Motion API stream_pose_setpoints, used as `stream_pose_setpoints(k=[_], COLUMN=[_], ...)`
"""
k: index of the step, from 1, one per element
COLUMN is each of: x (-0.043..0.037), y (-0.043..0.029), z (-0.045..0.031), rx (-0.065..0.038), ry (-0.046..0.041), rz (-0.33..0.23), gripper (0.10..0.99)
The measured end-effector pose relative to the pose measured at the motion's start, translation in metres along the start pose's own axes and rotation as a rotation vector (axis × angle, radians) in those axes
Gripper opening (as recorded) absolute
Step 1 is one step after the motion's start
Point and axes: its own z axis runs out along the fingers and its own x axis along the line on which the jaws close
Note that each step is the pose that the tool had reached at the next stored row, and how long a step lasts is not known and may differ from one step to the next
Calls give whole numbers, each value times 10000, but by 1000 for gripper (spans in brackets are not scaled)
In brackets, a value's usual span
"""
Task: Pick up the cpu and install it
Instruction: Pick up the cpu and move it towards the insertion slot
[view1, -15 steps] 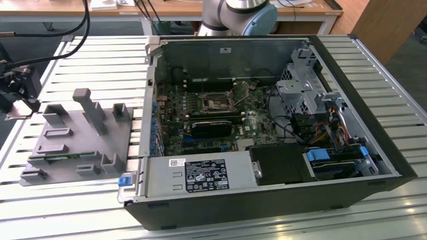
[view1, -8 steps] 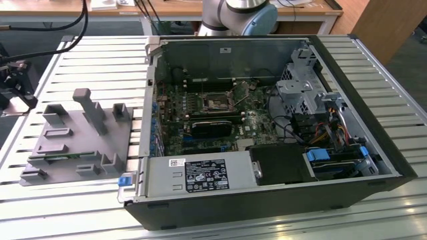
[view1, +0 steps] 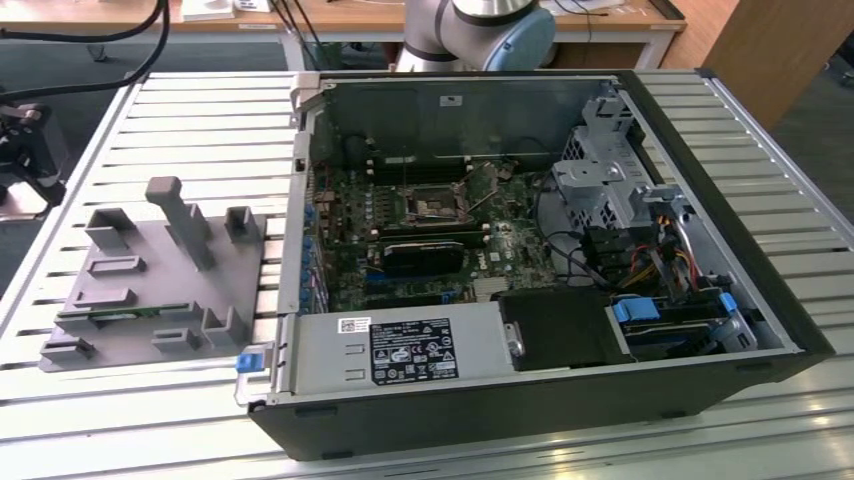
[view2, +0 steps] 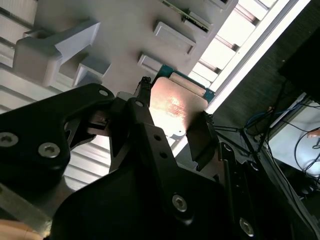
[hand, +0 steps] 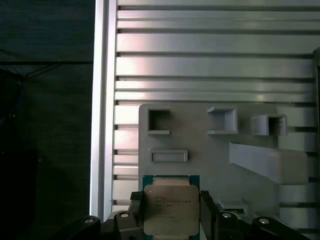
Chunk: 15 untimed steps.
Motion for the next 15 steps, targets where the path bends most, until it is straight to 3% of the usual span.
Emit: stream_pose_setpoints(k=[15], x=[2], y=[11], z=[-177], rx=[0], ry=[0], rz=[0], gripper=[537])
